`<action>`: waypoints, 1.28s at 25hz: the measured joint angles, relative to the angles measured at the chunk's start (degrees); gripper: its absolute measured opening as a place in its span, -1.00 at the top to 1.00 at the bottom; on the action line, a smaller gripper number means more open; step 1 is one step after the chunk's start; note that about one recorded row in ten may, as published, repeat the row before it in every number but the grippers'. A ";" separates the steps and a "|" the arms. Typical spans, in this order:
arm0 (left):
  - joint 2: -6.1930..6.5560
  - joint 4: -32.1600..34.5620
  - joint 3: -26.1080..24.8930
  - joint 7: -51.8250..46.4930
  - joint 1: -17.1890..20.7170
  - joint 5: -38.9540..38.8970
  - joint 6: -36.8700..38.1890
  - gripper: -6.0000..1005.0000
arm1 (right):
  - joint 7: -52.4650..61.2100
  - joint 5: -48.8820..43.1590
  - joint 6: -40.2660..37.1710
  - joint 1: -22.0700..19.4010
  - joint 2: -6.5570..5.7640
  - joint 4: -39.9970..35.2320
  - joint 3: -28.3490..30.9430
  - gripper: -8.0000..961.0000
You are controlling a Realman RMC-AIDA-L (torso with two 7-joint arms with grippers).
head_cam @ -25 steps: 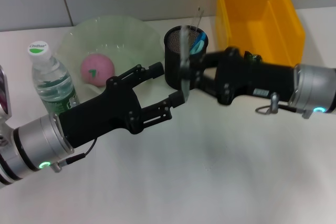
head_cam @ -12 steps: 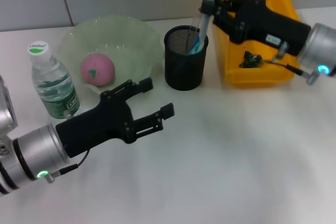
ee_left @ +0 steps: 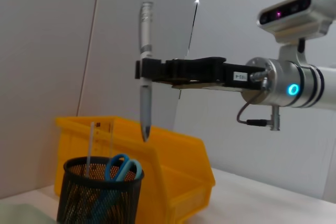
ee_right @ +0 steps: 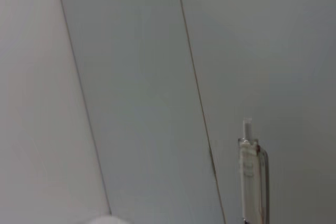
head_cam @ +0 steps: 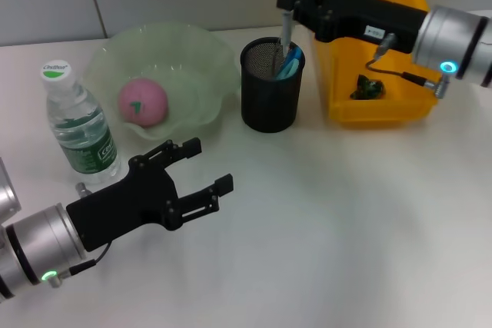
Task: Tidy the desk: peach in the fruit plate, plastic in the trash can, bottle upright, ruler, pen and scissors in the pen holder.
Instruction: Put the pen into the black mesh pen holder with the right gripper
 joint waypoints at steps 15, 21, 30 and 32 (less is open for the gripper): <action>0.05 0.87 2.07 -0.15 0.05 -0.30 -0.35 -0.65 | 0.22 -0.15 8.90 1.85 0.42 -0.22 -5.04 0.72; 0.05 0.94 2.07 -0.24 -0.09 -0.37 -0.42 -0.65 | -0.94 -0.15 9.83 2.35 0.50 0.32 -5.21 0.72; 0.05 1.60 2.07 -0.35 0.08 -0.22 -0.44 -0.65 | -1.43 0.21 11.35 3.52 0.62 1.41 -5.20 0.72; 0.05 1.60 2.07 -0.18 0.10 -0.16 -0.44 -0.65 | -1.44 0.22 11.70 3.98 0.61 1.76 -5.20 0.72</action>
